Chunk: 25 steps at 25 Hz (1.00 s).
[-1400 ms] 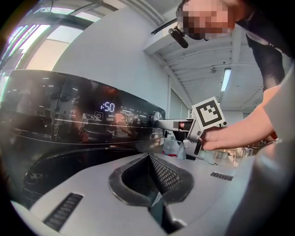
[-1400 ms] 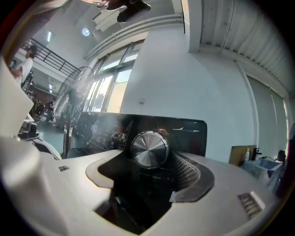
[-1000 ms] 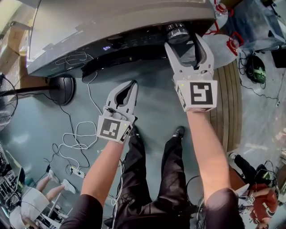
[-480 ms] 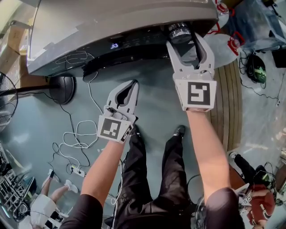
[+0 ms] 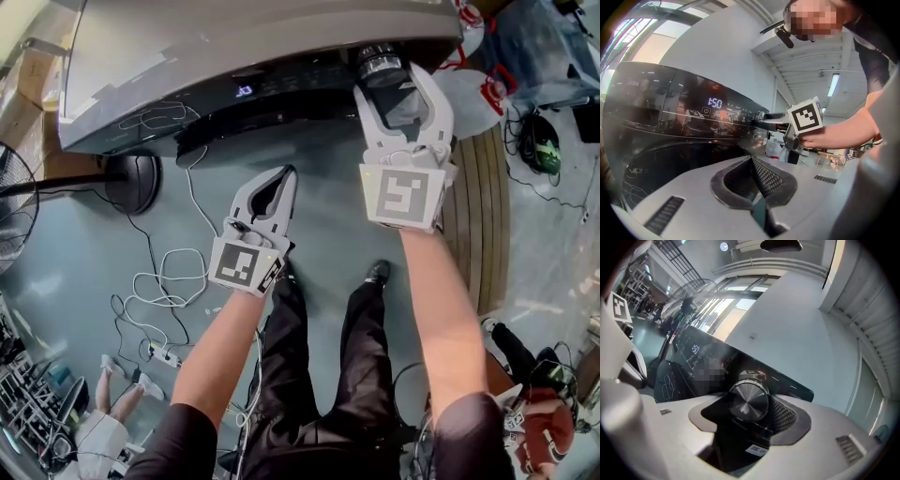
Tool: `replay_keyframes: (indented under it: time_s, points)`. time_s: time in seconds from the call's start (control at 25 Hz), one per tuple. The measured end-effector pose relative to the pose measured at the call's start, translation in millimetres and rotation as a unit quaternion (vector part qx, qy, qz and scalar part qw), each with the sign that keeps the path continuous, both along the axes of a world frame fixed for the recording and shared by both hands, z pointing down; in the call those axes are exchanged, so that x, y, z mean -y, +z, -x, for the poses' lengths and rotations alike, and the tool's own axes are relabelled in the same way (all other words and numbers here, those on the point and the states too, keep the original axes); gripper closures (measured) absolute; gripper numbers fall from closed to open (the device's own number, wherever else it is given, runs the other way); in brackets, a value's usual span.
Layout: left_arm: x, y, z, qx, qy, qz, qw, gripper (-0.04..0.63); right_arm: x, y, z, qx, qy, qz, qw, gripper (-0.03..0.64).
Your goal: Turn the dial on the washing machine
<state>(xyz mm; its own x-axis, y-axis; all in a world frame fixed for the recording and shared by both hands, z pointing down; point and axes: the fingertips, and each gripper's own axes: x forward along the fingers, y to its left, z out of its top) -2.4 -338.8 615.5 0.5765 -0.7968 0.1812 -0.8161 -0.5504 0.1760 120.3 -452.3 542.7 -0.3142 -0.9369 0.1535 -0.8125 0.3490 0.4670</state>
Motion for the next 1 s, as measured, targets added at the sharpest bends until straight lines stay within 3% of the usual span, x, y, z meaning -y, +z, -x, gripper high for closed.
replay_keyframes:
  time_s: [0.36, 0.8, 1.0]
  points:
    - [-0.7, 3.0, -0.3, 0.002, -0.001, 0.004, 1.0000, 0.578, 0.6, -0.4, 1.5, -0.028, 0.000, -0.012, 1.000, 0.324]
    - [-1.5, 3.4, -0.4, 0.003, -0.002, 0.002, 1.0000, 0.578, 1.0, -4.3, 5.1, -0.120, -0.015, -0.053, 0.991, 0.324]
    - [-4.2, 3.5, -1.9, 0.003, -0.001, 0.003, 1.0000, 0.578, 0.5, -4.0, 5.4, -0.140, -0.013, -0.059, 0.988, 0.324]
